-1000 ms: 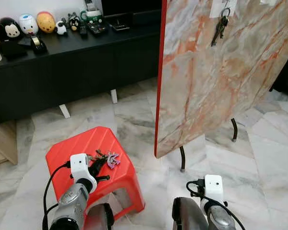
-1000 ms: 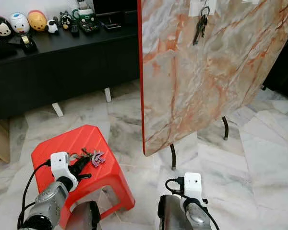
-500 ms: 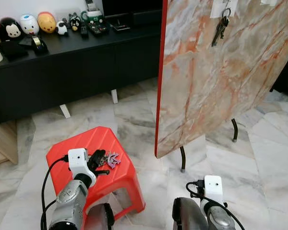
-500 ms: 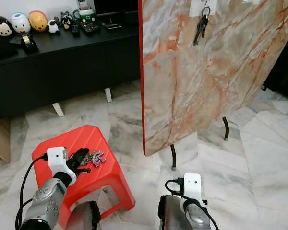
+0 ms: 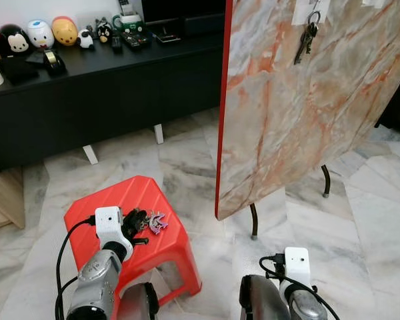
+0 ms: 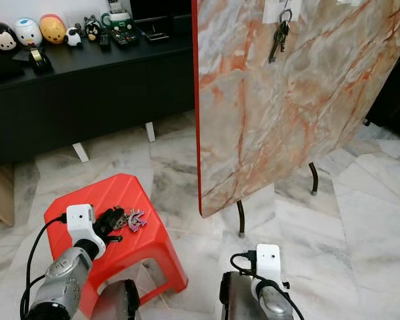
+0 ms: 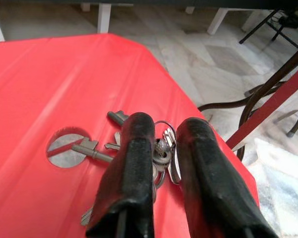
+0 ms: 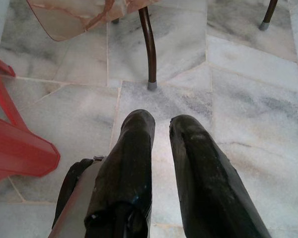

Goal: Hang keys on a hook

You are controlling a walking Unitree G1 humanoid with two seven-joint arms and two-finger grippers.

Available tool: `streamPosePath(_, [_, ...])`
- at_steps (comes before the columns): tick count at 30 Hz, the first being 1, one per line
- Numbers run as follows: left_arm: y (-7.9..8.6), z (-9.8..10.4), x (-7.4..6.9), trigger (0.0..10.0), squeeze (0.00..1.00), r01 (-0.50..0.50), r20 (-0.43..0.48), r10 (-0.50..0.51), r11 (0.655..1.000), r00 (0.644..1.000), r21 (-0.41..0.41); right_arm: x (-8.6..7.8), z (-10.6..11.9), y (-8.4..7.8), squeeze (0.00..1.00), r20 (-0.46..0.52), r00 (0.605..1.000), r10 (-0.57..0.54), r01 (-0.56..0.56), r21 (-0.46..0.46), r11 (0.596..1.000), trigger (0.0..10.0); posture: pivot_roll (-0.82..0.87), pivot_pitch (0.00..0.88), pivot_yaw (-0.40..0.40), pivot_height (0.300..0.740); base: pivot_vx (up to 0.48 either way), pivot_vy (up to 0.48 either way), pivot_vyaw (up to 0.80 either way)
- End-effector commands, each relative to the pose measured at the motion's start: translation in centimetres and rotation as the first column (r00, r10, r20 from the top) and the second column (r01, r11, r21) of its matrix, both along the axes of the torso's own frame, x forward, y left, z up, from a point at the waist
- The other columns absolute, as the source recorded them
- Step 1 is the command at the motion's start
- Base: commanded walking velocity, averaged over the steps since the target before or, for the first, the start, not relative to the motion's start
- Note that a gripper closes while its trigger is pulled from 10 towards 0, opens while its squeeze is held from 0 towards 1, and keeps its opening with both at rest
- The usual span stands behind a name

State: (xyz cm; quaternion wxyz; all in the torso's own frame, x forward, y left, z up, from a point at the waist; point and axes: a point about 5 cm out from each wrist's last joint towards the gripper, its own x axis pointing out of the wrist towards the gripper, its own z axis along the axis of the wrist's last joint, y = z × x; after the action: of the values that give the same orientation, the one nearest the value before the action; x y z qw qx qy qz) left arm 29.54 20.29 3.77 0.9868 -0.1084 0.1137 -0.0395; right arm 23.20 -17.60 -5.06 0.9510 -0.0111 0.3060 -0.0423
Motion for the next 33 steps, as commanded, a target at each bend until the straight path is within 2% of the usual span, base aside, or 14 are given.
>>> streamPosePath(1, [0.2, -0.2, 0.1, 10.0, 1.0, -0.013, -0.024, 0.013, 1.0, 1.0, -0.021, -0.7, -0.5, -0.4, 0.0, -0.033, 0.999, -0.009, 0.009, 0.001, 1.0, 10.0, 0.02, 0.037, -0.04, 0.571, 0.0, 0.0, 0.0])
streamPosePath(10, [0.1, -0.7, 0.3, 10.0, 1.0, -0.016, -0.057, 0.014, 0.999, 0.998, -0.028, -0.7, -0.5, -0.3, 0.0, -0.038, 0.999, -0.002, 0.002, 0.006, 1.0, 10.0, 0.02, 0.04, -0.041, 0.571, 0.0, 0.0, 0.0])
streamPosePath(17, [0.7, -1.2, 0.3, 10.0, 1.0, -0.075, -0.098, 0.072, 0.997, 0.993, -0.029, -0.6, -0.5, -0.2, 0.0, -0.038, 0.999, 0.004, -0.003, 0.01, 1.0, 10.0, 0.02, 0.039, -0.041, 0.571, 0.0, 0.0, 0.0])
streamPosePath(18, [0.8, -1.4, 0.2, 10.0, 0.35, -0.078, -0.11, 0.075, 0.997, 0.991, -0.023, -0.6, -0.5, -0.1, 0.0, -0.037, 0.999, 0.005, -0.005, 0.011, 1.0, 10.0, 0.02, 0.039, -0.042, 0.571, 0.0, 0.0, 0.0])
streamPosePath(19, [0.8, -1.5, 0.2, 10.0, 0.0, -0.078, -0.114, 0.075, 0.997, 0.991, -0.023, -0.6, -0.5, -0.1, 0.0, -0.037, 0.999, 0.006, -0.005, 0.012, 1.0, 10.0, 0.02, 0.038, -0.042, 0.571, 0.0, 0.0, 0.0])
streamPosePath(25, [0.5, -1.8, 0.1, 10.0, 0.0, -0.059, -0.129, 0.05, 0.996, 0.99, -0.065, -0.5, -0.4, 0.2, 0.0, -0.034, 0.999, 0.011, -0.01, 0.018, 1.0, 10.0, 0.02, 0.037, -0.041, 0.571, 0.0, 0.0, 0.0])
streamPosePath(33, [0.0, -2.0, 0.1, 10.0, 0.0, -0.036, -0.135, 0.027, 0.997, 0.991, -0.063, -0.4, -0.5, 0.5, 0.0, -0.038, 0.999, 0.014, -0.013, 0.021, 1.0, 10.0, 0.01, 0.035, -0.041, 0.571, 0.0, 0.0, 0.0])
